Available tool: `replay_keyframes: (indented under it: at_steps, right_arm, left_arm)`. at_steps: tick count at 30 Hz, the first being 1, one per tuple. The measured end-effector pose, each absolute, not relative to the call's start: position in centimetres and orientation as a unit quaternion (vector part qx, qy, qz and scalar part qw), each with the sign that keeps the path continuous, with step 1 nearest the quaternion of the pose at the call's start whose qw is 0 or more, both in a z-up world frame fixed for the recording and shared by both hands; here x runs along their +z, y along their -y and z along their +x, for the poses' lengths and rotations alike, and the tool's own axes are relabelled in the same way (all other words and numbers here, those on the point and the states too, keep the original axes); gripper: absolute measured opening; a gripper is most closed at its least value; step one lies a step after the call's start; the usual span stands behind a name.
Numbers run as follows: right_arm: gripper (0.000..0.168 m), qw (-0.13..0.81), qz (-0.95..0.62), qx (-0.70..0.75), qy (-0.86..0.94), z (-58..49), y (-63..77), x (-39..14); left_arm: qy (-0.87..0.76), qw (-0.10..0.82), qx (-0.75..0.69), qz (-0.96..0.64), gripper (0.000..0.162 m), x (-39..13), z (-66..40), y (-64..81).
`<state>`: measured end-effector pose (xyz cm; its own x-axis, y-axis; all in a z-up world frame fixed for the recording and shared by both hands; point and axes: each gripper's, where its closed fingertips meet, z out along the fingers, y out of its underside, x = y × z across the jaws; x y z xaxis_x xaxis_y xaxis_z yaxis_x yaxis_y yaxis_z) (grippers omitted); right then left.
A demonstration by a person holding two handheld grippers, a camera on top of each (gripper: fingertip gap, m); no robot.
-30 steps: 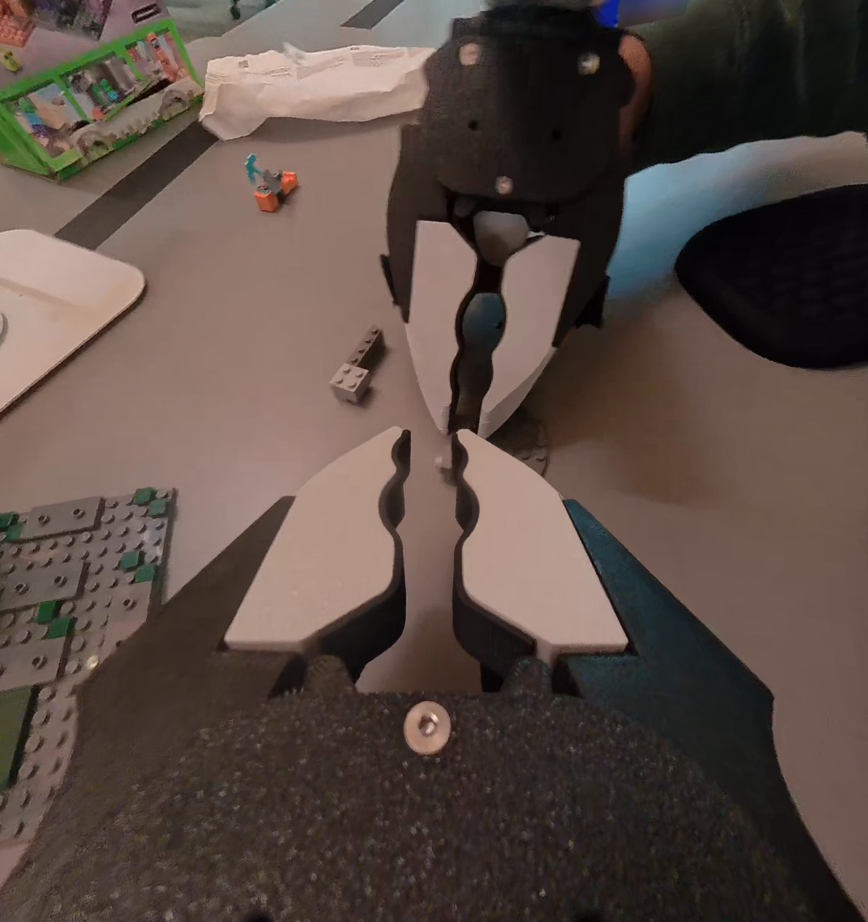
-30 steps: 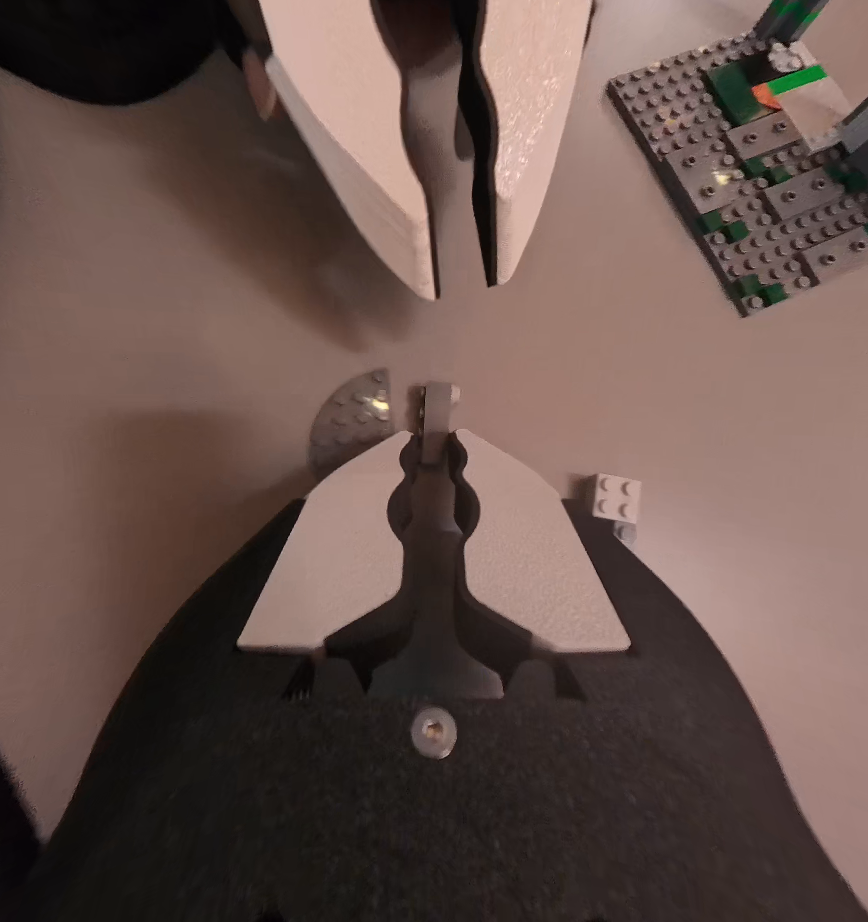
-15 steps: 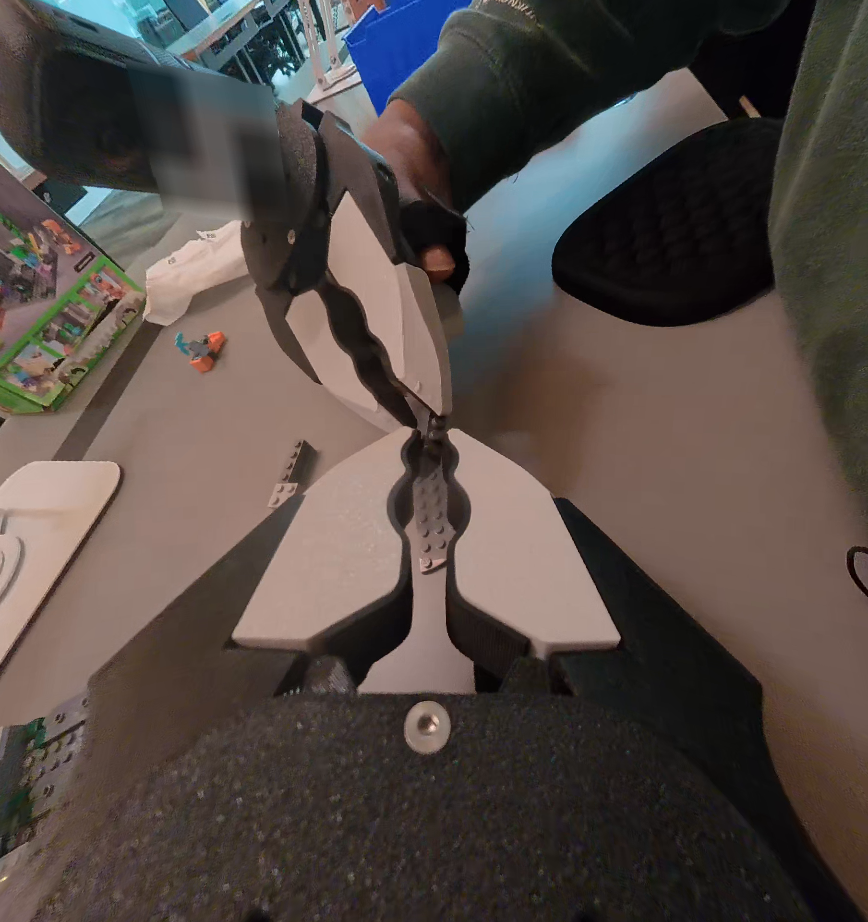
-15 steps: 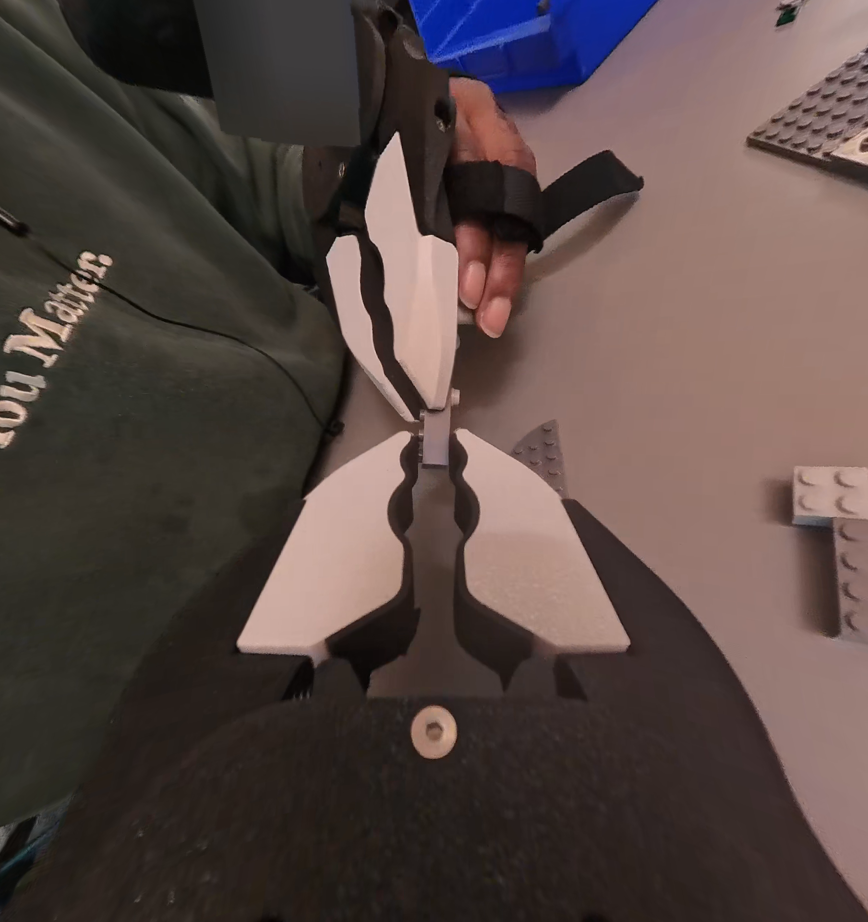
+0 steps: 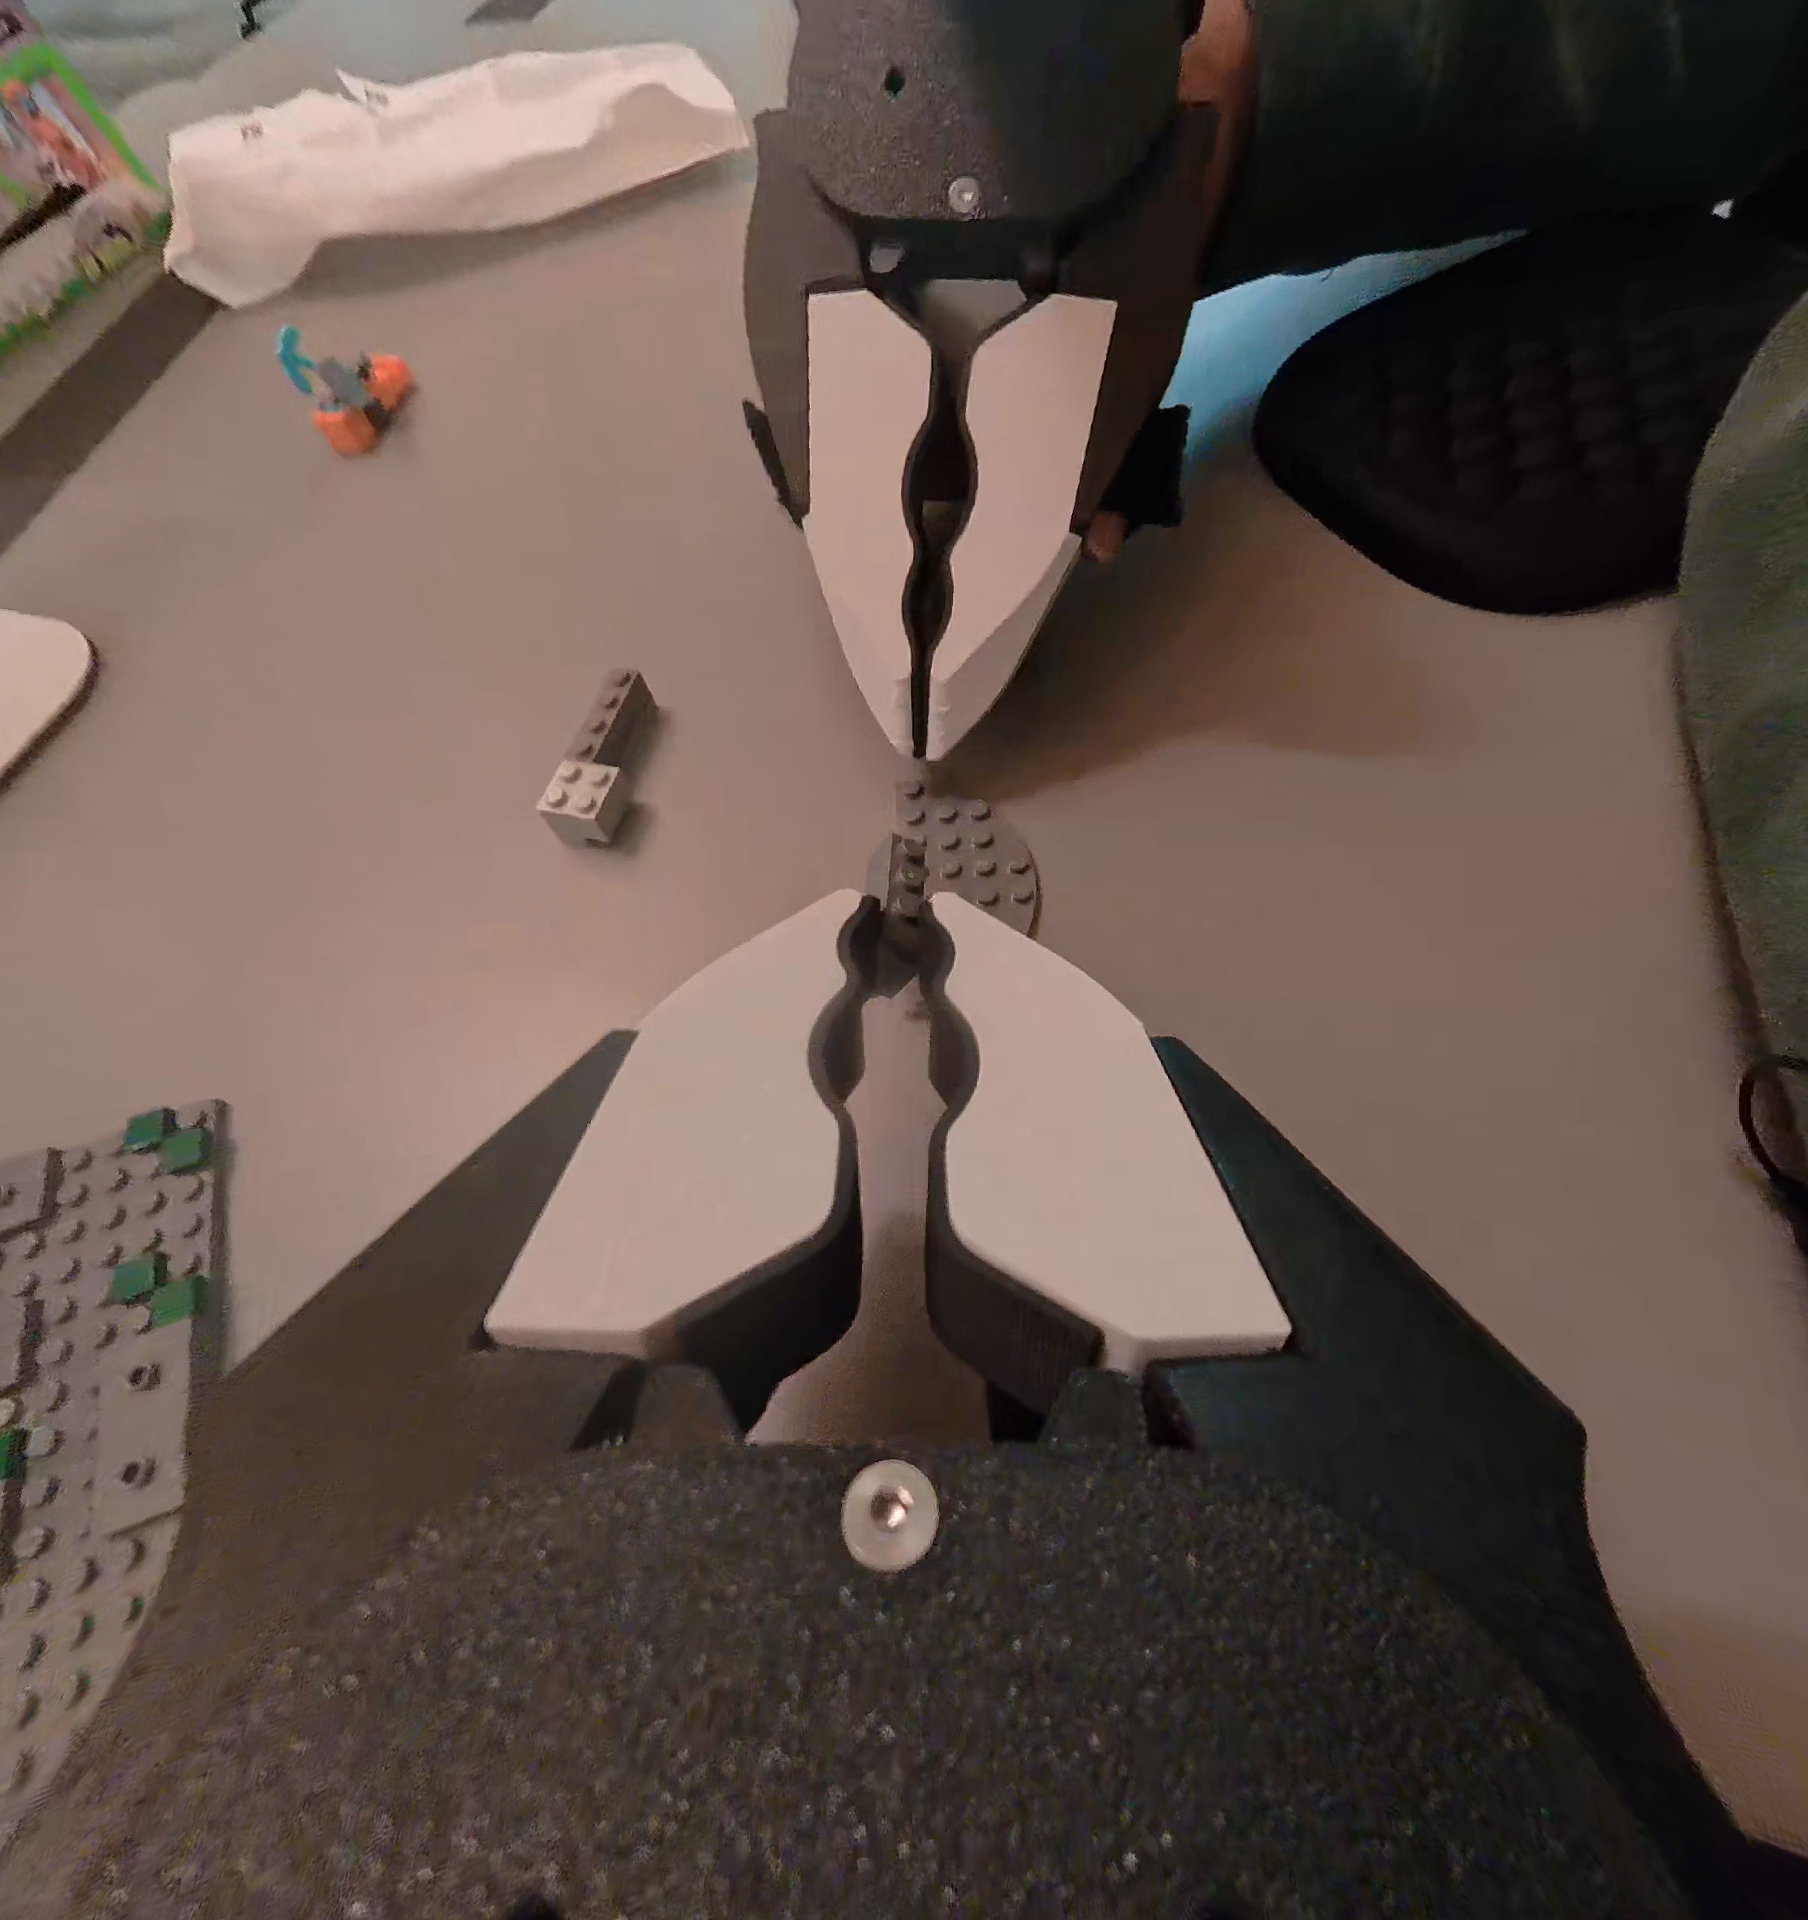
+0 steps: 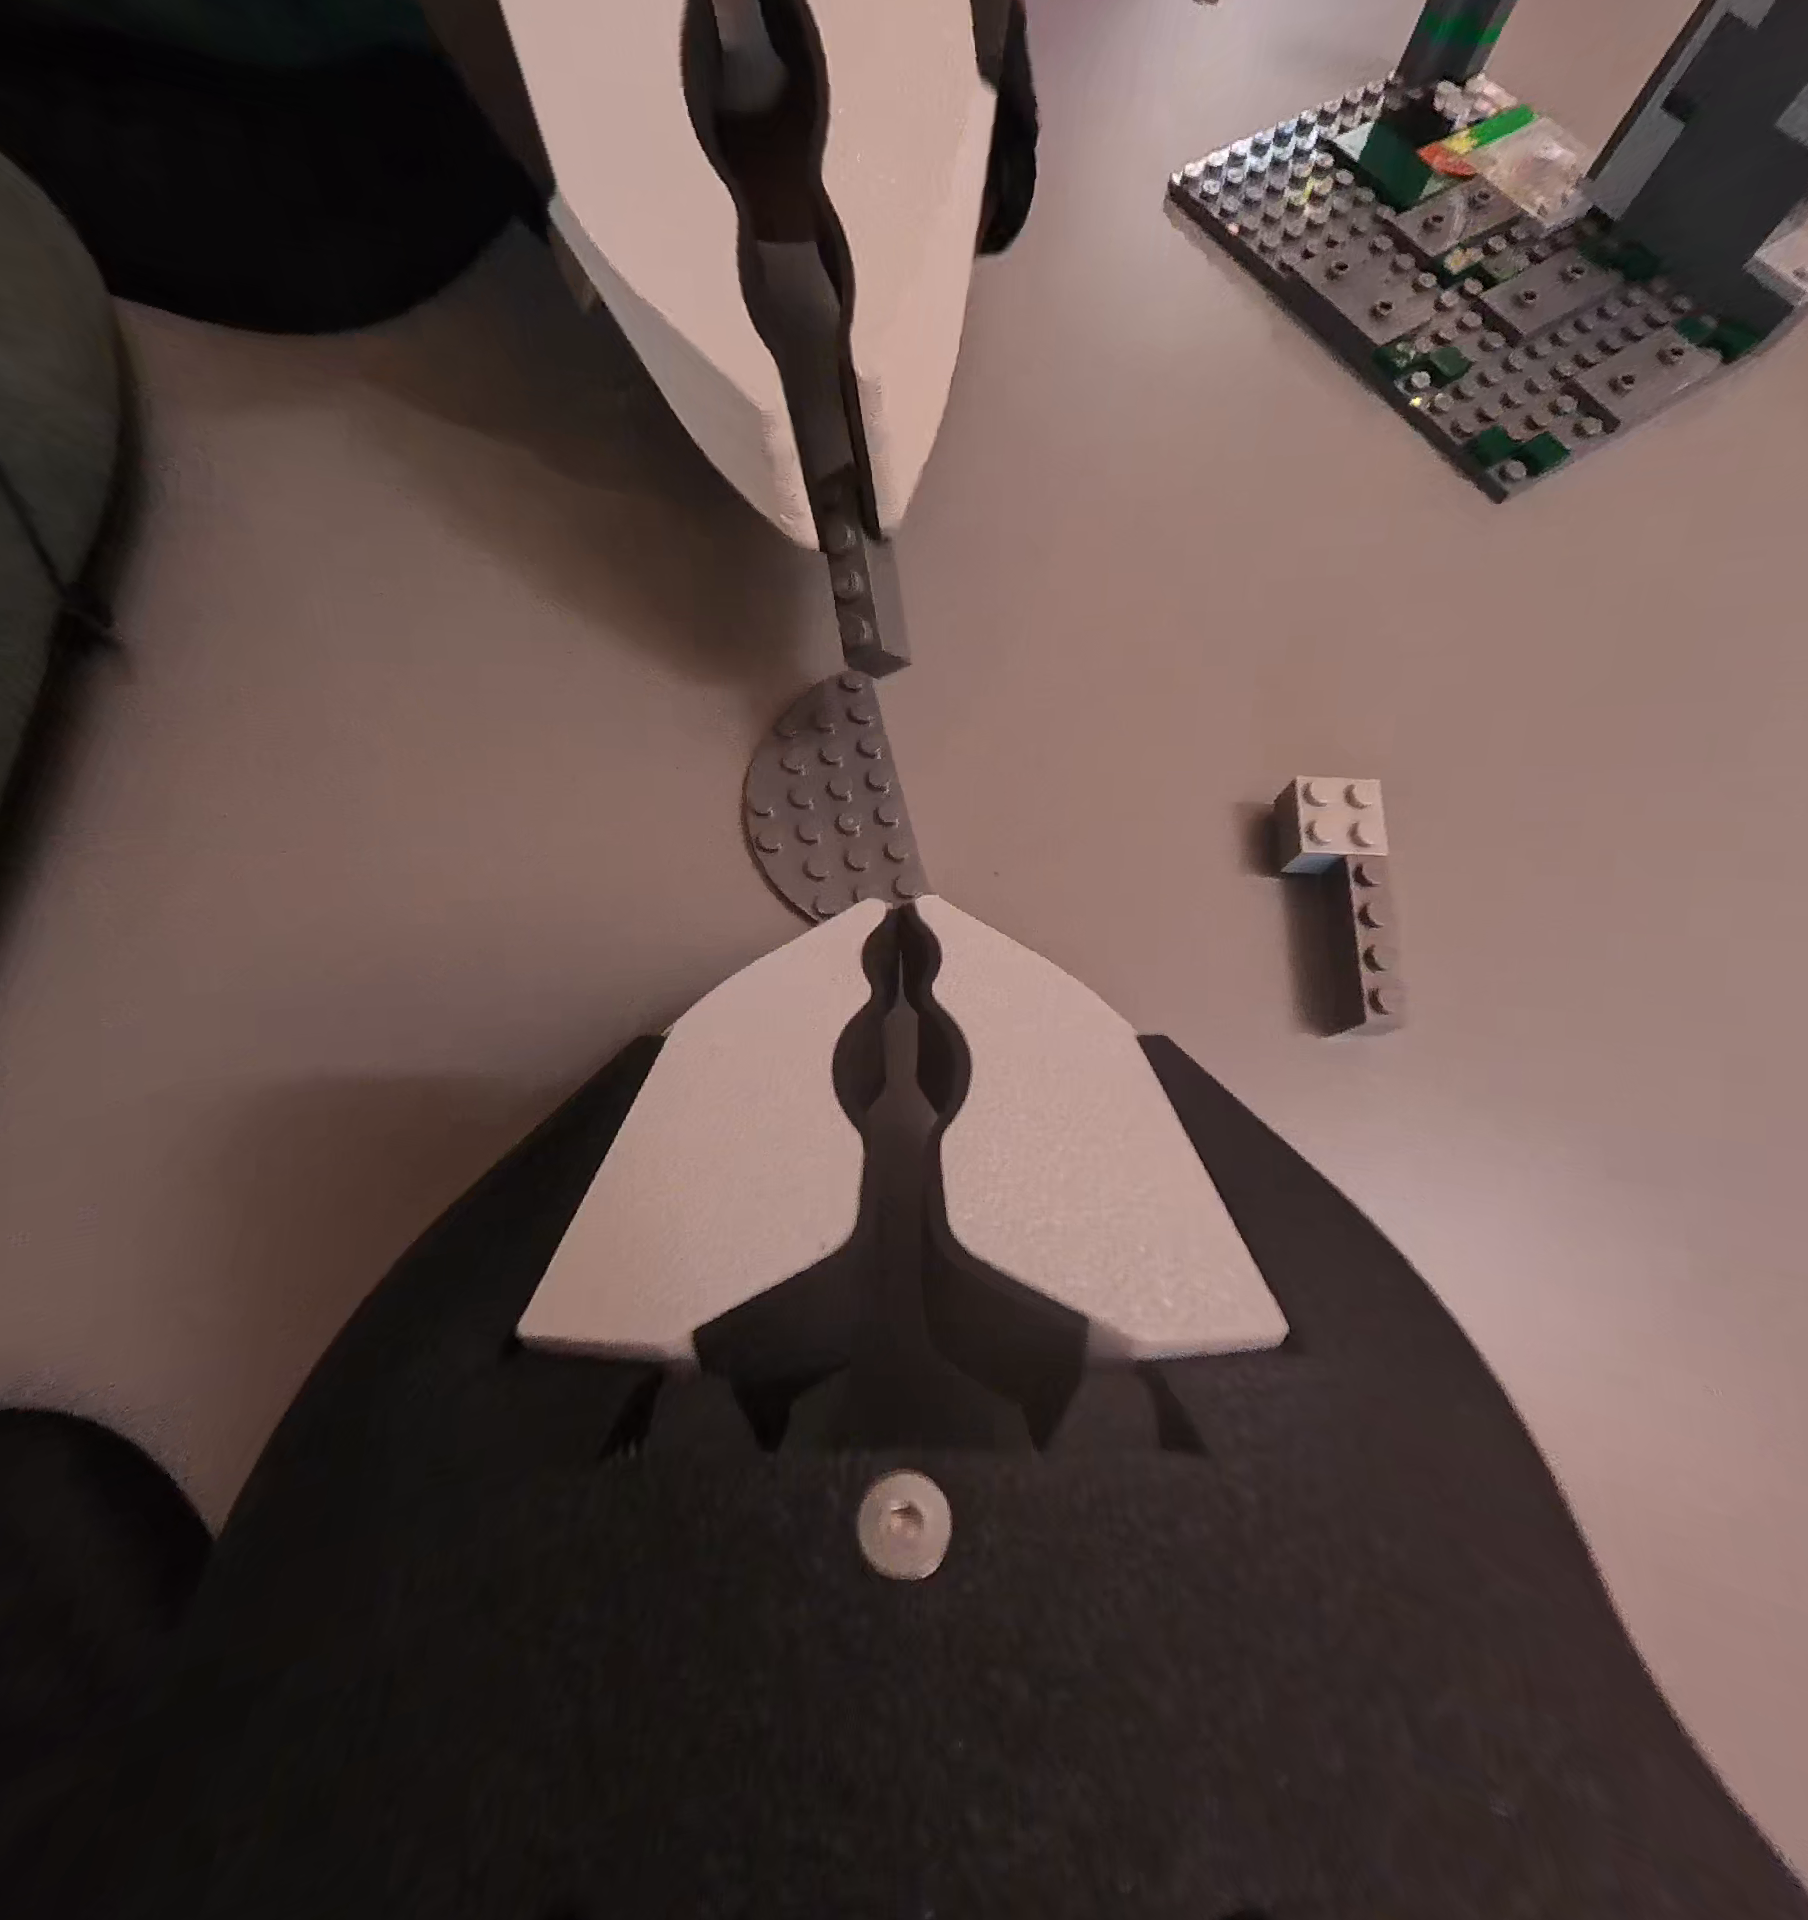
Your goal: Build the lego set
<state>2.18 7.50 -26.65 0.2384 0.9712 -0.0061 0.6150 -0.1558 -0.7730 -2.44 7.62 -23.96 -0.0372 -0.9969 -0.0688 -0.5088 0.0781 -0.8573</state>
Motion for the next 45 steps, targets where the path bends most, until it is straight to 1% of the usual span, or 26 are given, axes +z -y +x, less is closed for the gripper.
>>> replay_keyframes:
  at_steps: [5,11,45]
  right_arm:
    - [0.000,0.323,-0.715,0.257,0.564,2.2,-7.8,-26.8]
    - [0.000,0.303,-0.712,0.240,0.586,2.0,-7.8,-27.2]
    - [0.000,0.278,-0.701,0.229,0.616,0.6,-7.8,-27.1]
  left_arm:
    - [-0.619,0.335,-0.352,-0.617,0.007,-24.7,-2.4,-7.6]
    - [-0.613,0.320,-0.354,-0.630,0.007,-25.1,-2.1,-7.4]
    - [-0.616,0.318,-0.345,-0.633,0.007,-25.1,-2.7,-7.5]
